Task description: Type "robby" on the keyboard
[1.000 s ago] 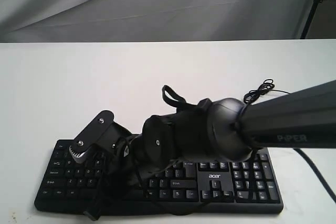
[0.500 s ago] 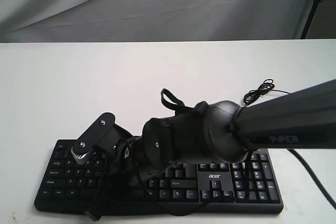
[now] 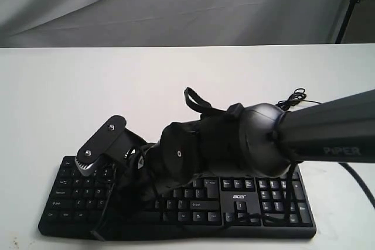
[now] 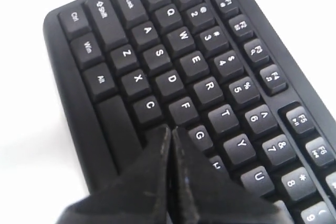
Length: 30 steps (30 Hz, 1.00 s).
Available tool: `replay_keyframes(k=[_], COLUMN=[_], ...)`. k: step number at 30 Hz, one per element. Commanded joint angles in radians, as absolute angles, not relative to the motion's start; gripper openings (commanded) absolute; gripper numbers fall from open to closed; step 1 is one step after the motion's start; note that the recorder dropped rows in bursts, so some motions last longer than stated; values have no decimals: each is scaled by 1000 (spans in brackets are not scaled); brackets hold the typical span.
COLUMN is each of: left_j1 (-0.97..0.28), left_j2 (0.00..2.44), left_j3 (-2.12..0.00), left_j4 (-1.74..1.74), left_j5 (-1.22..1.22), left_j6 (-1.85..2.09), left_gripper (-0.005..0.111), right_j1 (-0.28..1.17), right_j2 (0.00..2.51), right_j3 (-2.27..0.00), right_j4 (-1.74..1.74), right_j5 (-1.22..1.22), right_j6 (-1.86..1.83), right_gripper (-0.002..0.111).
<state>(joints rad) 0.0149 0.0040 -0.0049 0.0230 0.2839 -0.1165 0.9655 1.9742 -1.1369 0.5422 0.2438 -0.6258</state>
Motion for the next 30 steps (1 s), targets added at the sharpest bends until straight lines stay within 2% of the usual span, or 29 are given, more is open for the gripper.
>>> replay_keyframes(k=[1,14,30], left_j1=[11,11,11], left_j2=[0,0,0], left_j3=[0,0,0], left_j4=[14,14,14], left_j5=[281,281,281], left_j6=[-120,-120,-120], left_gripper=[0,0,0], right_j1=[962,956,939], right_j2=[1966,2044,1919], right_j3=[-1143,-1143,-1143], right_j4=[521,530,496], right_j5=[250,246,226], right_j6=[-623,-619,-609], right_gripper=[0,0,0])
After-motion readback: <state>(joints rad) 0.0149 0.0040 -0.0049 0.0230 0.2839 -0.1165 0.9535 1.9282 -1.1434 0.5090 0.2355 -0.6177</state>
